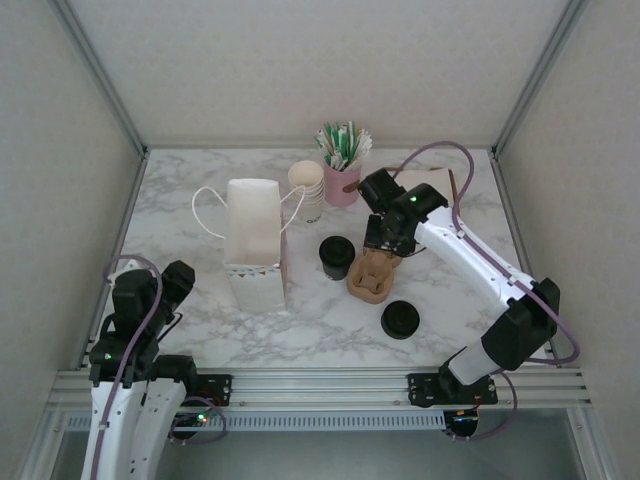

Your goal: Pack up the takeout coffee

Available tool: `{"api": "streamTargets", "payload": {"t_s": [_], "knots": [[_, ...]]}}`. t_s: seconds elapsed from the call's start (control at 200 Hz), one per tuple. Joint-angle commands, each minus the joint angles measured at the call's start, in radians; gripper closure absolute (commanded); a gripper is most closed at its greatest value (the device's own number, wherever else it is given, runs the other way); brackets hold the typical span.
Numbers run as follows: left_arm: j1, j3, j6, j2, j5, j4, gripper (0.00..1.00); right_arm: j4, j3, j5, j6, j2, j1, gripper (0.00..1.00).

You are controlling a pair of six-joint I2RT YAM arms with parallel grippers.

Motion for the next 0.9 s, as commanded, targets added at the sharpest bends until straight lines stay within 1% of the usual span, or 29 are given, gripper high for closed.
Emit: {"api": "streamTargets", "payload": {"t_s": [0.0, 0.08, 0.21, 0.455, 0.636, 0.741, 0.896], "knots": [[0.007, 0.024, -0.014, 0.001, 0.005, 0.015, 0.49, -0.004, -0.043, 0.036, 0.095, 0.012, -0.001, 0.53], [0.007, 0.02, -0.018, 0.0, 0.006, 0.016, 0.49, -0.002, -0.063, 0.057, 0.122, 0.046, -0.003, 0.59], [0.007, 0.02, -0.015, 0.001, 0.011, 0.017, 0.49, 0.024, -0.088, 0.058, 0.154, 0.095, -0.005, 0.61], [0.007, 0.019, -0.009, 0.005, 0.017, 0.014, 0.49, 0.086, -0.108, 0.048, 0.169, 0.168, -0.013, 0.6], [0.007, 0.013, -0.011, 0.004, 0.02, 0.013, 0.49, 0.122, -0.122, 0.034, 0.167, 0.189, -0.037, 0.59], [0.007, 0.011, -0.01, 0.003, 0.022, 0.01, 0.49, 0.136, -0.124, 0.023, 0.165, 0.196, -0.039, 0.57], [0.007, 0.01, -0.013, 0.003, 0.022, 0.01, 0.49, 0.16, -0.132, 0.006, 0.163, 0.193, -0.039, 0.55]]}}
